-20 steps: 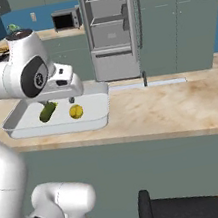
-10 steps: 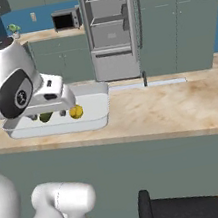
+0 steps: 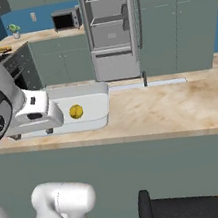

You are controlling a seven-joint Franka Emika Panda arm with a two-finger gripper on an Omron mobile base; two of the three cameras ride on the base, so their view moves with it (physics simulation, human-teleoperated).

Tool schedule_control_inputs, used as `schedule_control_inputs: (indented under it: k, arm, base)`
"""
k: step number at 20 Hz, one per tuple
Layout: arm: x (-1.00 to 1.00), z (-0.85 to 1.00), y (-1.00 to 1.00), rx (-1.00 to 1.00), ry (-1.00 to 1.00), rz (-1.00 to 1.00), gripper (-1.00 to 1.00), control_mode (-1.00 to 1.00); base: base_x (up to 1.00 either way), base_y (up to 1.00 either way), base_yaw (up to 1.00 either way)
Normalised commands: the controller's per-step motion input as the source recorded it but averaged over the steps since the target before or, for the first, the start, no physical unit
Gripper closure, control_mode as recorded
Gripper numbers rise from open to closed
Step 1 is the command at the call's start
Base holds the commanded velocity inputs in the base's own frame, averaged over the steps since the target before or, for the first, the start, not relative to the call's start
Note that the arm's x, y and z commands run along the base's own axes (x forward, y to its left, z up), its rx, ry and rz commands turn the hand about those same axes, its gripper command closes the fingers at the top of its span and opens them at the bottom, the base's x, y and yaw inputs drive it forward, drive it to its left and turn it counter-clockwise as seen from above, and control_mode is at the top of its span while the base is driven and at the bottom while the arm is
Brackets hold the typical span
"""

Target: Place the cold items (lemon and cucumber) from the fridge in one tupperware on the dining counter. Place the warm items (kebab skewer and hot dog) in the stove area in another tupperware.

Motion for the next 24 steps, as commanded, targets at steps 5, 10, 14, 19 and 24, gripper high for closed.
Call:
schedule_control_inputs:
  k: [5, 10, 14, 19, 24]
  arm:
    - [-0.53, 0.00, 0.27, -0.07, -0.02, 0.07, -1.00, -1.00]
    - [-0.25, 0.00, 0.32, -0.09, -0.01, 0.09, -1.00, -1.00]
    - [-0.51, 0.00, 0.00, 0.00, -0.23, 0.01, -1.00, -1.00]
    - [0.00, 0.00, 0.00, 0.00, 0.00, 0.00, -1.00, 1.00]
    - [0.00, 0.00, 0.00, 0.00, 0.00, 0.00, -1.00, 1.00]
  base:
    - [0.00, 0.00, 0.00]
    - [0.00, 0.00, 0.00]
    - [0.00, 0.00, 0.00]
    - [-0.84, -0.26, -0.14]
    - [-0.65, -0.57, -0.38]
